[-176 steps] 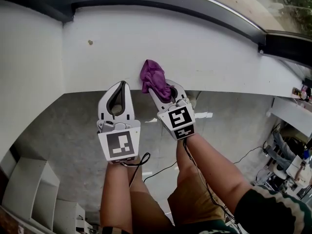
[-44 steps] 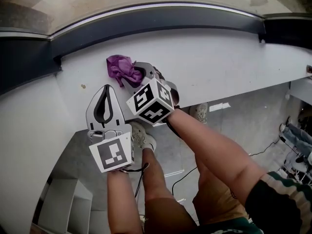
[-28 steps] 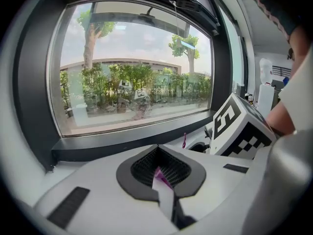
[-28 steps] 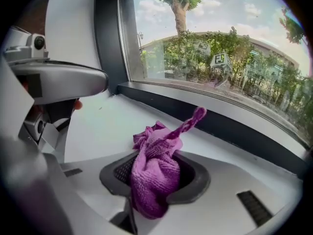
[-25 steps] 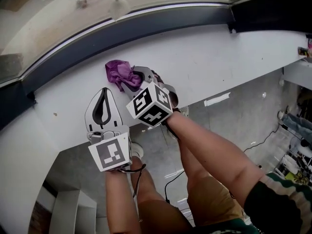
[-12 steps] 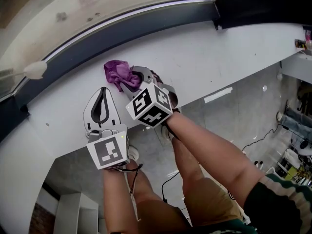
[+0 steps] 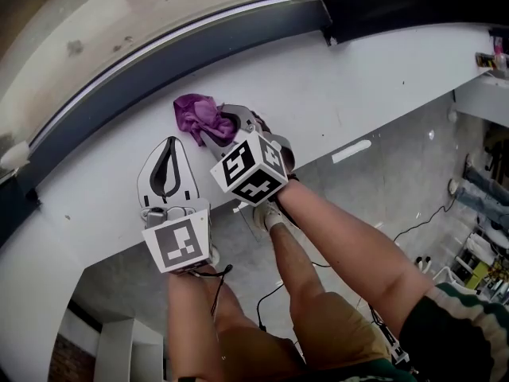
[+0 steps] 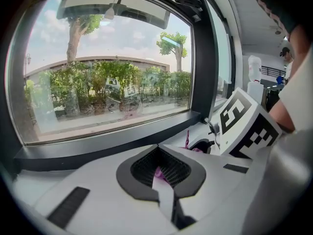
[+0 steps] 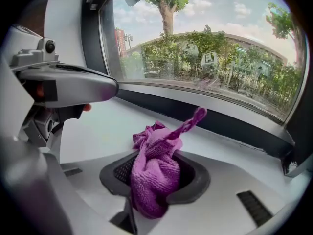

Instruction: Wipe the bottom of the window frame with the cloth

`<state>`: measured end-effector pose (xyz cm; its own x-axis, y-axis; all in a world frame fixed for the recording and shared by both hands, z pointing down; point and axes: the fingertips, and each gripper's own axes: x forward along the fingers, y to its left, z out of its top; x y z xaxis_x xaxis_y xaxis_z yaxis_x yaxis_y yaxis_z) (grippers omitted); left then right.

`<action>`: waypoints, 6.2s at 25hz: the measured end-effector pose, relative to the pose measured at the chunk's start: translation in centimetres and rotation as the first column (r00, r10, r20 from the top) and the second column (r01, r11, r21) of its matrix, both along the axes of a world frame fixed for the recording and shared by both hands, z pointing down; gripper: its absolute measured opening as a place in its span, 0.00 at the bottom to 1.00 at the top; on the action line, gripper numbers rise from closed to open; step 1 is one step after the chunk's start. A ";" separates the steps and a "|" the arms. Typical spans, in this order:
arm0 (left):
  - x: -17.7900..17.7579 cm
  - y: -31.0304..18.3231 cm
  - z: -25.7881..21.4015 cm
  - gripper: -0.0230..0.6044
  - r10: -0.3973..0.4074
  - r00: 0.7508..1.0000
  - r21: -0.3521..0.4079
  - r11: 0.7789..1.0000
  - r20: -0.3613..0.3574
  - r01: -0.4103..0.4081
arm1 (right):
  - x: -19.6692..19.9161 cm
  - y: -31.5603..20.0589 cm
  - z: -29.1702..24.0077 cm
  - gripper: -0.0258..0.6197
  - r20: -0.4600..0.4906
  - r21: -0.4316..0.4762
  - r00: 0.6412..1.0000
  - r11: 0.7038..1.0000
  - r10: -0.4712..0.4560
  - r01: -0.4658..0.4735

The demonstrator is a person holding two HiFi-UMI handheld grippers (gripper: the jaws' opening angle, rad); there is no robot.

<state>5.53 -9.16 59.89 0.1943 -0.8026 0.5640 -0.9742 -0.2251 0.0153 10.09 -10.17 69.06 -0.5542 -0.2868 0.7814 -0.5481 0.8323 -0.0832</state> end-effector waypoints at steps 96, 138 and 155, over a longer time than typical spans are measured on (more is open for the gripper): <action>20.6 -3.2 2.1 0.04 0.205 0.976 -0.023 0.978 -0.078 -0.207 | 27.2 -0.7 -0.1 0.28 0.007 0.005 0.931 0.931 0.366 -0.366; -5.6 6.6 0.4 0.04 -0.061 0.998 -0.033 0.998 -0.031 0.060 | 2.8 7.8 -0.4 0.28 0.008 -0.049 0.982 0.981 0.187 -0.187; -18.4 13.2 0.5 0.04 -0.217 0.976 -0.039 0.976 -0.027 0.216 | -11.0 12.5 -0.3 0.28 0.005 -0.052 1.000 0.998 0.025 -0.024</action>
